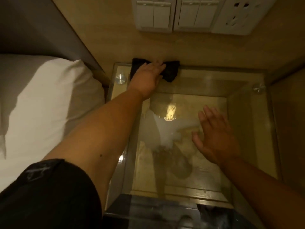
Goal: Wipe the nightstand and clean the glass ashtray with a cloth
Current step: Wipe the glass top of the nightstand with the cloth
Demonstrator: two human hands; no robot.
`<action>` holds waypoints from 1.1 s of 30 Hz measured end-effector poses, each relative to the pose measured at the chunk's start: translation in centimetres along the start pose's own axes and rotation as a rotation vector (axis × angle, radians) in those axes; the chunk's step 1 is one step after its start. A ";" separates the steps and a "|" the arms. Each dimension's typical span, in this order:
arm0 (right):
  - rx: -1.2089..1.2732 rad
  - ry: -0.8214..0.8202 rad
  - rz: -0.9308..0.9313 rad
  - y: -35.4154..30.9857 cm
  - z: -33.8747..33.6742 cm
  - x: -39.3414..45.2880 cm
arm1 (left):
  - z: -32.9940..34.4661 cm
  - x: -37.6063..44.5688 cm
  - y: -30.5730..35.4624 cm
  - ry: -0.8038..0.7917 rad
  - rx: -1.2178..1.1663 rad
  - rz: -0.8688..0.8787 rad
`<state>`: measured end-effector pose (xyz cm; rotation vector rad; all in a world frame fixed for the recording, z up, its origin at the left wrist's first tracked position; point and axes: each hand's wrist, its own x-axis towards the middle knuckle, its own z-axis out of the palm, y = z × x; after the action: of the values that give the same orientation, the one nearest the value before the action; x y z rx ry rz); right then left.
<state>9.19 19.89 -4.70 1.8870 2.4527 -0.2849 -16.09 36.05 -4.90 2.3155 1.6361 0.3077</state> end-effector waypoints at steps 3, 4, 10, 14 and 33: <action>-0.001 0.001 0.014 0.1 0.4 0.0 | 0.2 -1.5 0.6 0.002 -0.005 -0.019; -0.001 0.003 0.018 0.2 0.6 0.1 | 0.3 -2.3 0.8 0.008 -0.008 -0.014; 0.023 0.053 -0.013 0.4 0.9 0.0 | 0.6 -9.6 2.9 0.005 -0.044 -0.003; 0.021 0.060 -0.035 0.5 0.8 -0.1 | 0.8 -16.2 4.9 -0.011 -0.072 -0.008; -0.001 0.005 -0.036 0.5 0.6 -0.2 | 3.6 -35.7 12.1 0.001 -0.064 -0.104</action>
<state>9.69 19.76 -5.37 1.8468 2.4920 -0.2800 -16.10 -1.84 -4.28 2.1751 1.7147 0.3336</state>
